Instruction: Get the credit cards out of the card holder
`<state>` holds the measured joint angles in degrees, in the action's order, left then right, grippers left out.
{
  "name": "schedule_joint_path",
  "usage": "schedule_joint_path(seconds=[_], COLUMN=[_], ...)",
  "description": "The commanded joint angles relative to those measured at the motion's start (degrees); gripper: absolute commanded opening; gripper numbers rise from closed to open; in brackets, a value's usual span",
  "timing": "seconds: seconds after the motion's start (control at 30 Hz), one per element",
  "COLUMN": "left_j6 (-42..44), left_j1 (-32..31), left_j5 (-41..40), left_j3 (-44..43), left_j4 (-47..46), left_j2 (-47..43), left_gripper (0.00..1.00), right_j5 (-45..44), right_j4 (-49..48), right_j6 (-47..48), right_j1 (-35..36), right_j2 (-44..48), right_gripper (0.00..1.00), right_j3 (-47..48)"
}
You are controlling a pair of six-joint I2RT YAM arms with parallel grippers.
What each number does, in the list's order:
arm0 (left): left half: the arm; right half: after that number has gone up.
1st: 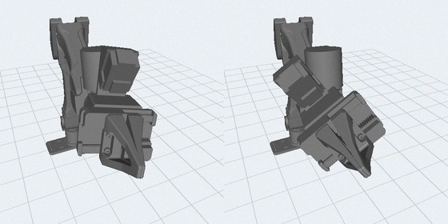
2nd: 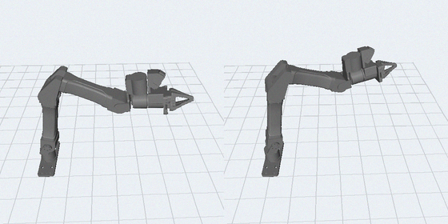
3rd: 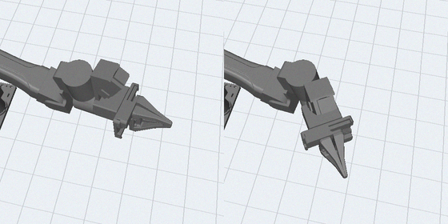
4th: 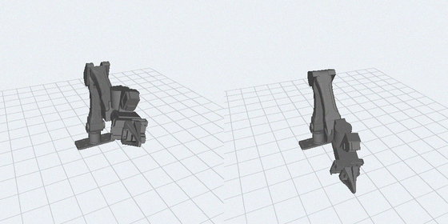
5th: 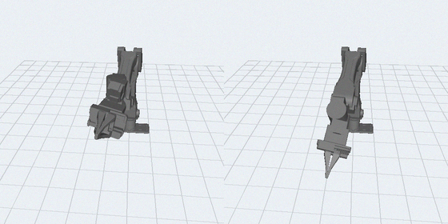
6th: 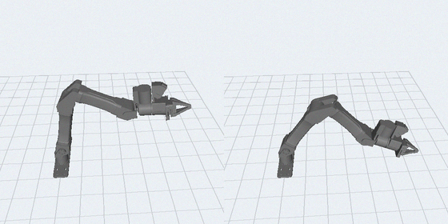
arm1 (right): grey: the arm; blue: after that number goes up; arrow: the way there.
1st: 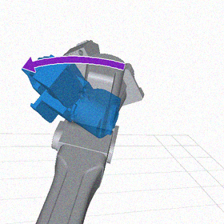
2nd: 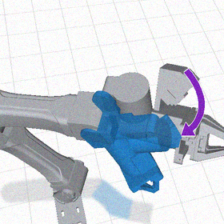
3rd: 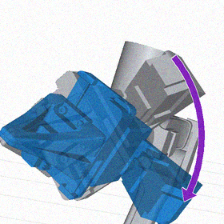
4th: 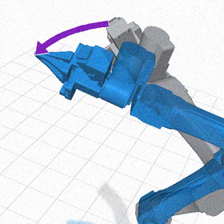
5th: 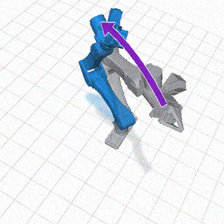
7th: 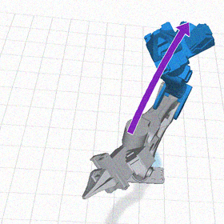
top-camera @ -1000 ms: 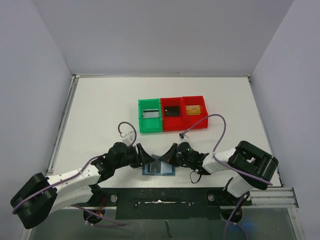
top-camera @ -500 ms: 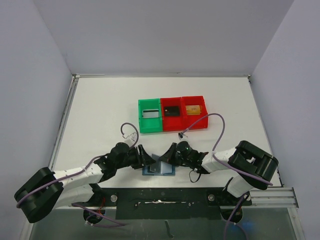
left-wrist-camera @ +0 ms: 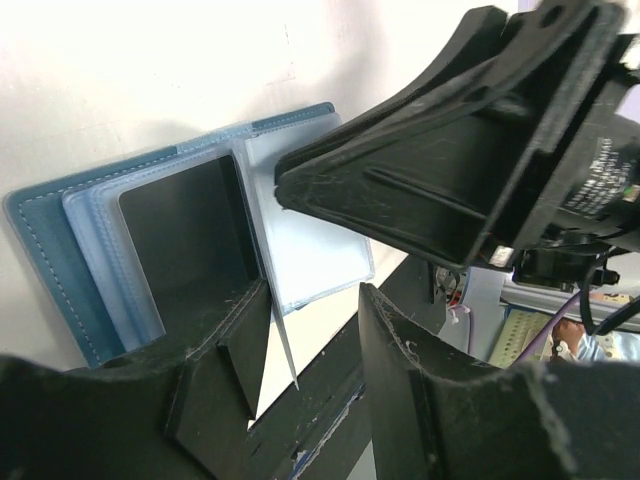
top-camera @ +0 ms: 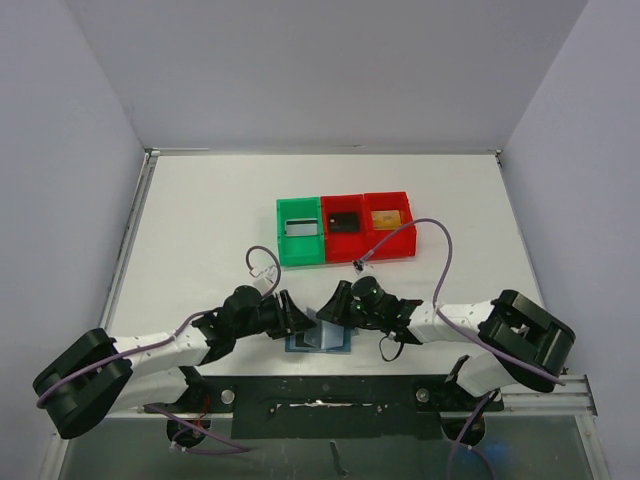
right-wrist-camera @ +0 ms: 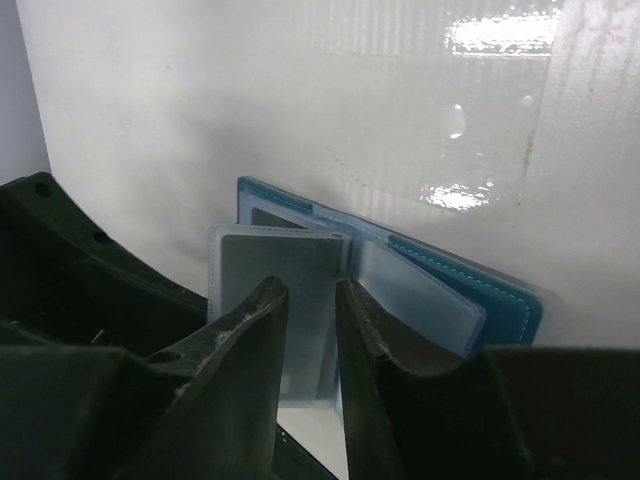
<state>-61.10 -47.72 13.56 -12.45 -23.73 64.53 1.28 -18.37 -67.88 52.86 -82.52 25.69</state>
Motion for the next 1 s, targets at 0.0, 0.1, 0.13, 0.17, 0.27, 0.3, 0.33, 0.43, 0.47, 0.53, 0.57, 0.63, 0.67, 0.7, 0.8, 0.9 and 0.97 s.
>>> schedule_joint_path(seconds=[0.0, 0.1, 0.13, 0.17, 0.27, 0.3, 0.33, 0.43, 0.47, 0.53, 0.57, 0.63, 0.67, 0.7, 0.8, 0.9, 0.97], left_j6=[-0.2, -0.3, -0.3, -0.4, -0.4, -0.5, -0.5, -1.0, -1.3, -1.6, -1.6, -1.2, -0.9, -0.8, -0.7, -1.0, -1.2], left_j1=[-0.5, -0.8, -1.0, -1.2, -2.1, -2.5, -2.9, -4.3, -4.8, -5.8, -6.4, -7.6, -8.2, -8.7, -9.2, -9.2, -9.2], left_j5=[0.4, 0.4, 0.5, 0.6, 0.7, 0.6, 0.4, -1.1, -1.5, -1.5, -1.3, -0.8, -0.8, -0.9, -2.2, -4.6, -6.6], left_j3=[-0.5, -0.9, -1.0, -1.2, -2.0, -2.3, -2.7, -3.6, -3.9, -4.9, -5.7, -7.6, -8.3, -8.8, -8.9, -7.6, -6.6], left_j4=[-4.2, -4.4, -4.6, -4.9, -5.8, -6.1, -6.4, -8.3, -9.5, -11.6, -12.3, -12.7, -12.7, -12.6, -11.8, -10.0, -8.4], left_j2=[0.0, 0.2, 0.4, 0.6, 1.8, 2.3, 2.9, 4.8, 5.4, 7.2, 8.5, 10.6, 11.7, 12.3, 12.2, 10.0, 7.7], left_gripper=[0.39, 0.39, 0.39, 0.39, 0.39, 0.39, 0.39, 0.39, 0.39, 0.39, 0.39, 0.39, 0.39, 0.39, 0.39, 0.4, 0.4], right_j5=[-1.5, -4.2, -5.7, -7.0, -10.0, -10.7, -11.1, -11.7, -12.1, -13.4, -14.4, -15.7, -16.0, -16.2, -16.3, -16.0, -15.1], right_j4=[3.9, 7.6, 9.4, 10.9, 13.9, 14.8, 15.9, 19.4, 20.7, 23.3, 24.4, 25.6, 25.6, 25.4, 22.8, 18.6, 15.9], right_j6=[3.0, 3.0, 2.7, 2.5, 2.0, 2.0, 2.1, 2.8, 2.8, 2.4, 1.9, 1.6, 1.7, 2.0, 3.6, 4.2, 4.6], right_j1=[-0.1, 0.0, -0.1, -0.1, -0.2, -0.3, -0.5, -1.3, -1.5, -1.9, -2.0, -2.1, -2.2, -2.3, -2.4, -2.3, -2.3], right_j2=[5.1, 8.2, 9.4, 10.6, 14.2, 15.3, 16.5, 18.5, 19.1, 20.3, 21.0, 22.4, 23.1, 23.8, 26.4, 29.5, 30.8], right_gripper=[0.31, 0.37, 0.39, 0.41, 0.48, 0.53, 0.56, 0.61, 0.62, 0.63, 0.63, 0.64, 0.64, 0.65, 0.68, 0.71, 0.72], right_j3=[2.9, 3.0, 3.1, 3.0, 2.0, 1.8, 1.6, 1.9, 2.0, 2.2, 2.2, 1.9, 1.7, 1.5, -0.1, -2.5, -4.0])
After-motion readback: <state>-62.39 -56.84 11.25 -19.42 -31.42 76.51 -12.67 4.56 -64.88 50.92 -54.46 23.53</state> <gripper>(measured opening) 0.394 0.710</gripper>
